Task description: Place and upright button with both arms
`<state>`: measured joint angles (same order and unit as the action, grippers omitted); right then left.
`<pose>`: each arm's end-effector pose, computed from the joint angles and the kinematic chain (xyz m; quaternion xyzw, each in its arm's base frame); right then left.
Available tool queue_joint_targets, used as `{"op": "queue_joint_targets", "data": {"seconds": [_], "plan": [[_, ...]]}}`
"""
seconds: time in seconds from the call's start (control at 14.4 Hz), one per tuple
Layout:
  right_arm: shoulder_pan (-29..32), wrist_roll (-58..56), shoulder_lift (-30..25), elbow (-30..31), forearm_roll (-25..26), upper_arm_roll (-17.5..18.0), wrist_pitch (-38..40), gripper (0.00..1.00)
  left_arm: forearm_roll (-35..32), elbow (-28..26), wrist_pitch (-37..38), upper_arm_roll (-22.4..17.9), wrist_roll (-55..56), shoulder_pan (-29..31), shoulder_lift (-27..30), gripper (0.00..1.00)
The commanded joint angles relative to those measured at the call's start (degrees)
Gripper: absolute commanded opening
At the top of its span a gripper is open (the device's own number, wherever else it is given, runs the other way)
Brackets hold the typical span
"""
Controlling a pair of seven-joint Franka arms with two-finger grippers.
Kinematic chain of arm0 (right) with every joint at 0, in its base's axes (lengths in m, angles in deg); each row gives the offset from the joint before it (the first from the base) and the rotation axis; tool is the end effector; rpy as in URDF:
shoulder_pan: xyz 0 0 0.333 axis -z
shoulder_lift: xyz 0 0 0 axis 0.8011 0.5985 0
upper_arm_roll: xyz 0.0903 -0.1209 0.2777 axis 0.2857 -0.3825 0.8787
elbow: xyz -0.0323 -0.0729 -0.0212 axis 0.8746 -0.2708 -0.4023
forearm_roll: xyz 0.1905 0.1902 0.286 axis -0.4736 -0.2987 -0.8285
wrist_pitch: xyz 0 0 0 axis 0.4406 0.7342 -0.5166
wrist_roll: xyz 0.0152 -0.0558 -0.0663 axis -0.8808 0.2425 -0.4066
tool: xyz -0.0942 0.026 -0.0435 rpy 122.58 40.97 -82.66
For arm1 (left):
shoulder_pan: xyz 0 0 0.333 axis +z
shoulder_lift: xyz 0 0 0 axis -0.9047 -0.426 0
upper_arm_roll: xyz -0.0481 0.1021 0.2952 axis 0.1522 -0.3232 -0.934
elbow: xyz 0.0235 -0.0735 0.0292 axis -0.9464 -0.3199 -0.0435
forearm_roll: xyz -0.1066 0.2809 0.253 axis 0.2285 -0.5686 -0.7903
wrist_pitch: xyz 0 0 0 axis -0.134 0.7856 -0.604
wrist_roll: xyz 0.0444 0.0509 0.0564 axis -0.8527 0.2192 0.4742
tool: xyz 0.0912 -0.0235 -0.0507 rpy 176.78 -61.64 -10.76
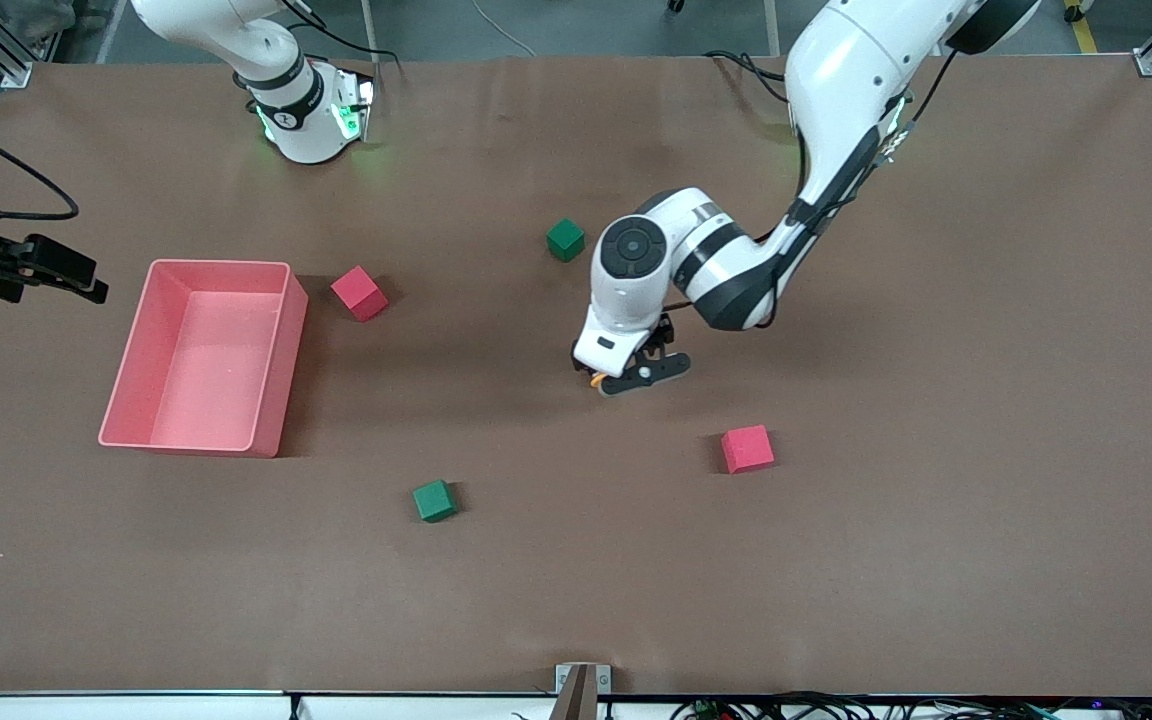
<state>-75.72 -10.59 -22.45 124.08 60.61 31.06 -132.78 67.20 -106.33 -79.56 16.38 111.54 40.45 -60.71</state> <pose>0.5771 -0.0117 0.6248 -0.9991 0.0225 0.0187 0.0310 0.5100 -0.4813 0.2623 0.9889 0.1484 -0.0054 0.0049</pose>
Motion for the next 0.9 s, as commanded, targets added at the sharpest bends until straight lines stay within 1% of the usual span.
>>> {"op": "queue_joint_targets", "data": {"seconds": [0.0,0.14,0.21,0.28,0.35,0.49,0.62,0.76,0.83], "plan": [[8.91,-0.52,-3.25,1.70,2.37,9.71,0.40,1.00,-1.38,3.08,-2.10,-1.05,1.32,-2.11,-3.02,1.00],[13.14,-0.95,-5.70,4.58,4.48,14.29,-0.21,1.00,-1.47,3.17,-4.83,-1.22,2.37,-2.64,-4.42,1.00],[14.38,-1.22,-7.72,7.30,5.10,15.53,-1.08,1.00,-1.47,3.17,-6.06,-1.83,2.64,-3.17,-4.95,1.00],[15.61,-1.22,-10.26,10.46,5.10,16.32,-2.83,1.00,-1.64,3.17,-7.29,-3.14,2.73,-4.30,-5.65,1.00],[16.67,-1.39,-11.94,12.14,5.10,17.12,-3.11,1.00,-1.82,3.26,-8.61,-5.33,2.73,-6.06,-6.44,1.00],[20.70,-5.15,-12.75,12.69,5.10,19.49,-3.20,1.00,-1.73,3.26,-9.85,-9.64,2.73,-10.18,-7.76,1.00],[21.33,-5.62,-13.10,13.38,5.10,19.58,-3.11,1.00,-1.73,3.17,-9.85,-11.33,2.73,-12.05,-7.94,1.00],[21.42,-5.62,-13.89,14.35,5.10,19.76,-3.46,1.00,-1.73,3.17,-9.85,-11.33,2.73,-12.05,-7.94,1.00],[21.51,-5.62,-14.24,14.53,5.10,20.46,-3.46,1.00,-1.73,3.17,-9.85,-11.33,2.81,-12.14,-7.94,0.99]]}}
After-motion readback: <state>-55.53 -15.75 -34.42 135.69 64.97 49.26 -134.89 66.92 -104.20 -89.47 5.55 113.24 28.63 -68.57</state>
